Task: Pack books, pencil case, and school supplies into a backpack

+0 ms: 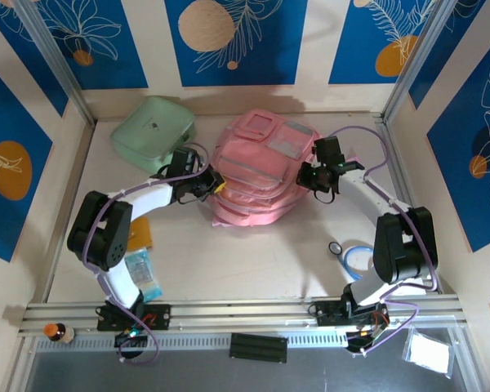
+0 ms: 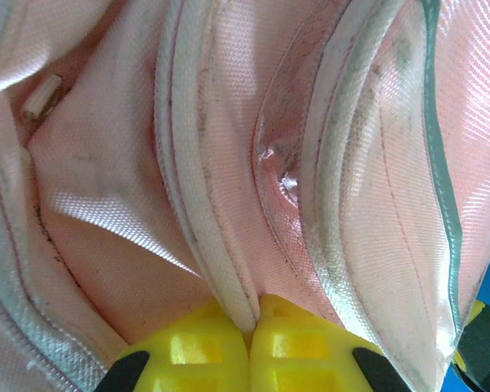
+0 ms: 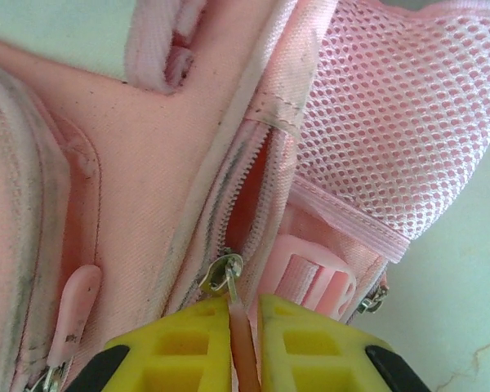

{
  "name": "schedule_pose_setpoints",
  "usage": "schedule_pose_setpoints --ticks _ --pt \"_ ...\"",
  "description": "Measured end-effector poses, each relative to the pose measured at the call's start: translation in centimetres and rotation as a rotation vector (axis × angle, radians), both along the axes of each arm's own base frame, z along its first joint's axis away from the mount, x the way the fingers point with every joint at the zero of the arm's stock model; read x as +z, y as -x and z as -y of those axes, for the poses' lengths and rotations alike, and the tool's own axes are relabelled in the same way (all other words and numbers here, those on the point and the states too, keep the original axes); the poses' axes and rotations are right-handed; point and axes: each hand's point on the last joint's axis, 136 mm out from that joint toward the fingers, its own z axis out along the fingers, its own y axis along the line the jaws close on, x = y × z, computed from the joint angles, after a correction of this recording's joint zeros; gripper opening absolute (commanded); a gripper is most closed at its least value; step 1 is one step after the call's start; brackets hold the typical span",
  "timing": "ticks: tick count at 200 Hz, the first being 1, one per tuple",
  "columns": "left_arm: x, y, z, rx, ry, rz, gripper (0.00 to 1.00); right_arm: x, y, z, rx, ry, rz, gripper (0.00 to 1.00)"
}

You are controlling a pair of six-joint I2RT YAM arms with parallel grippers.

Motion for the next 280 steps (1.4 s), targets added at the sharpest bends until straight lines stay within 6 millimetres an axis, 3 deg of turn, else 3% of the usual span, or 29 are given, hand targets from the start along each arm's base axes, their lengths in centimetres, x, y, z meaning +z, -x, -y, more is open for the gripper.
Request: schedule_pose_setpoints --ticks 26,42,61,89,104,137,157,182,225,280 --pt "0.1 0.1 0.1 -0.010 0.004 -0.001 0.00 0.3 -0.1 0.2 -0.019 -0.013 -0.021 0.17" --pt "0.0 0.1 0.1 -0.010 0.002 -0.002 0.00 0.4 -0.3 0.7 -0.050 0.008 -0.045 0.31" --pt "-0.2 0.2 -0.3 -0.003 -0.004 -0.016 0.00 1.1 -1.3 2.8 -0.130 0.056 -0.057 0.46" --pt "-0.6 0.1 -1.2 0.017 -0.013 -0.038 0.00 2.6 -1.6 4.2 -0.171 0.045 -0.022 0.59" --pt "-0.7 0.1 -1.3 0.019 -0.014 -0.042 0.01 3.7 -1.2 3.0 -0.123 -0.017 0.008 0.62" --pt "-0.7 0.1 -1.3 0.019 -0.014 -0.042 0.02 6.1 -0.9 -2.0 0.047 -0.162 0.077 0.65" --pt "-0.7 0.1 -1.3 0.019 -0.014 -0.042 0.03 6.3 -0.6 -4.7 0.131 -0.208 0.084 0.65" --pt "-0.7 0.1 -1.3 0.019 -0.014 -0.042 0.03 5.0 -0.6 -7.4 0.199 -0.226 0.052 0.66" --pt "-0.7 0.1 -1.3 0.019 -0.013 -0.041 0.04 2.3 -1.5 -8.7 0.236 -0.208 0.009 0.69" --pt "-0.6 0.1 -1.3 0.021 -0.011 -0.043 0.06 1.9 -1.3 -9.5 0.304 -0.173 0.023 0.70"
